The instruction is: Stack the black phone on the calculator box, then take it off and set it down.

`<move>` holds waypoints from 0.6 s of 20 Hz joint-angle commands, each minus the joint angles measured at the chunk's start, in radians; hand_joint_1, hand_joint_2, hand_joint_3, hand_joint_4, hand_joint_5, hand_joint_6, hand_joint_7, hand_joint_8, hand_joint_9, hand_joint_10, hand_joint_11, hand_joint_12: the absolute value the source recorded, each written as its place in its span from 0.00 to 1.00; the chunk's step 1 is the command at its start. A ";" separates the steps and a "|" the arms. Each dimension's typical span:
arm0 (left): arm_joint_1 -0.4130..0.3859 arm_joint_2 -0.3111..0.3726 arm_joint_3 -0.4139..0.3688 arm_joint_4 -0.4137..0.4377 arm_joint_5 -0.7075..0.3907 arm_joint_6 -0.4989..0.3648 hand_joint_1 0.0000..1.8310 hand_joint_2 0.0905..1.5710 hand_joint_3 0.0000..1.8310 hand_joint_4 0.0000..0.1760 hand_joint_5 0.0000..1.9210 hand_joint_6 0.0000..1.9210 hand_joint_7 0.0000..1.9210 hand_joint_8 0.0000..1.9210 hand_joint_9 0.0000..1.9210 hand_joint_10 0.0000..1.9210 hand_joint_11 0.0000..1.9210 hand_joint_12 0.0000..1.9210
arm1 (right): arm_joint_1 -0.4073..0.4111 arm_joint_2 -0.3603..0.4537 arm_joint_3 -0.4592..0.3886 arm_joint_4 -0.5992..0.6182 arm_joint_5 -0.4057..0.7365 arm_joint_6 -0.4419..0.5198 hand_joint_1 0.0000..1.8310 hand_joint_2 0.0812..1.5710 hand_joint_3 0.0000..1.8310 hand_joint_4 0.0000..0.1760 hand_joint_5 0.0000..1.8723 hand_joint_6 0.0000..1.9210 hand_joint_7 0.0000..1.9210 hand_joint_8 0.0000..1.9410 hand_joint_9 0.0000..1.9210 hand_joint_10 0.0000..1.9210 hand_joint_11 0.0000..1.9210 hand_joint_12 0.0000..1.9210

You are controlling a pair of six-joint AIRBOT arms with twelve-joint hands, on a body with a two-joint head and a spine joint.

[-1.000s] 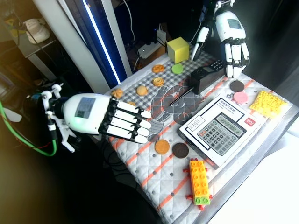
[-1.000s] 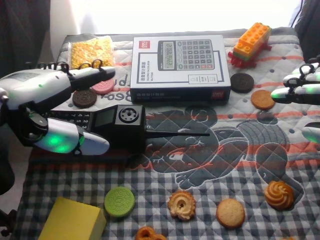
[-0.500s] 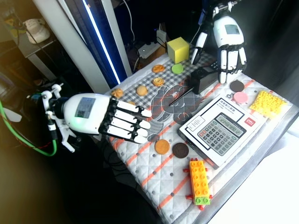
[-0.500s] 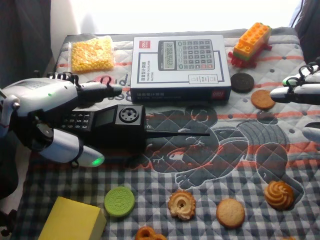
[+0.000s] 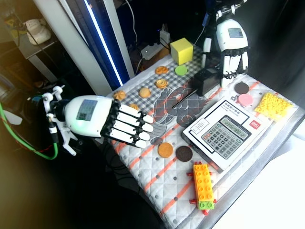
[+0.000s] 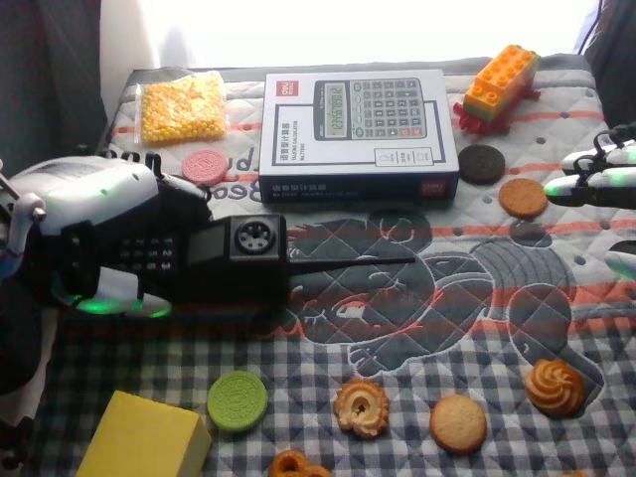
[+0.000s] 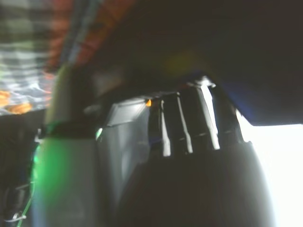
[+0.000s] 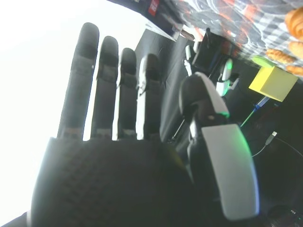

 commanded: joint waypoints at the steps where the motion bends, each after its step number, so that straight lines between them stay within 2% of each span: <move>1: -0.011 0.004 -0.008 0.012 -0.121 -0.007 0.67 0.74 0.00 0.00 0.48 0.50 0.42 0.72 0.41 0.63 0.33 0.78 | 0.006 0.006 0.000 0.016 0.114 -0.001 0.25 0.86 0.00 0.07 0.30 0.00 0.26 0.00 0.30 0.00 0.34 0.03; 2: -0.011 0.008 -0.016 0.020 -0.130 -0.007 0.66 0.73 0.00 0.00 0.48 0.51 0.42 0.72 0.40 0.58 0.31 0.76 | 0.006 0.006 0.000 0.016 0.114 -0.001 0.27 0.86 0.00 0.06 0.30 0.00 0.26 0.00 0.30 0.00 0.33 0.02; 3: -0.011 0.021 -0.037 0.040 -0.152 -0.009 0.73 0.71 0.00 0.00 0.46 0.53 0.48 0.60 0.44 0.65 0.32 0.71 | 0.006 0.006 0.000 0.016 0.114 -0.001 0.27 0.86 0.00 0.03 0.30 0.00 0.26 0.00 0.29 0.00 0.33 0.02; 4: -0.011 0.036 -0.057 0.063 -0.180 -0.013 0.74 0.72 0.00 0.00 0.40 0.60 0.50 0.55 0.45 0.67 0.34 0.66 | 0.005 0.005 0.000 0.016 0.114 -0.001 0.27 0.86 0.00 0.00 0.30 0.00 0.26 0.00 0.29 0.00 0.34 0.02; 5: -0.014 0.048 -0.072 0.080 -0.198 -0.018 0.75 0.71 0.00 0.00 0.40 0.61 0.51 0.52 0.47 0.65 0.37 0.62 | 0.005 0.005 0.000 0.016 0.114 -0.001 0.27 0.86 0.00 0.00 0.30 0.00 0.26 0.00 0.30 0.00 0.34 0.03; 6: -0.021 0.063 -0.086 0.107 -0.216 -0.034 0.69 0.70 0.00 0.00 0.44 0.59 0.56 0.45 0.52 0.46 0.38 0.61 | 0.005 0.005 0.000 0.016 0.114 -0.001 0.25 0.86 0.00 0.00 0.30 0.00 0.25 0.00 0.32 0.01 0.37 0.04; 7: -0.031 0.078 -0.098 0.142 -0.233 -0.066 0.74 0.69 0.00 0.00 0.42 0.61 0.58 0.36 0.52 0.57 0.40 0.59 | 0.005 0.004 0.000 0.016 0.114 -0.001 0.24 0.86 0.00 0.00 0.30 0.00 0.25 0.00 0.32 0.01 0.36 0.04; 8: -0.043 0.087 -0.102 0.167 -0.244 -0.096 0.75 0.69 0.00 0.00 0.42 0.62 0.58 0.35 0.51 0.58 0.40 0.56 | 0.004 0.004 0.000 0.016 0.114 -0.001 0.24 0.86 0.00 0.00 0.30 0.00 0.26 0.00 0.31 0.00 0.36 0.03; 10: -0.075 0.092 -0.101 0.193 -0.259 -0.121 0.75 0.68 0.00 0.00 0.44 0.64 0.58 0.36 0.53 0.51 0.42 0.49 | 0.004 0.003 0.000 0.016 0.114 -0.001 0.22 0.87 0.00 0.00 0.30 0.00 0.26 0.00 0.32 0.00 0.37 0.04; 11: -0.096 0.091 -0.095 0.203 -0.261 -0.121 0.75 0.68 0.00 0.00 0.45 0.63 0.57 0.39 0.52 0.52 0.43 0.50 | 0.004 0.002 0.000 0.017 0.114 -0.001 0.21 0.87 0.00 0.01 0.30 0.00 0.26 0.00 0.32 0.00 0.36 0.04; 12: -0.134 0.080 -0.080 0.212 -0.252 -0.121 0.76 0.67 0.00 0.00 0.47 0.58 0.58 0.38 0.53 0.53 0.43 0.53 | 0.004 0.001 0.001 0.017 0.114 -0.001 0.21 0.87 0.00 0.01 0.30 0.00 0.26 0.00 0.32 0.00 0.36 0.03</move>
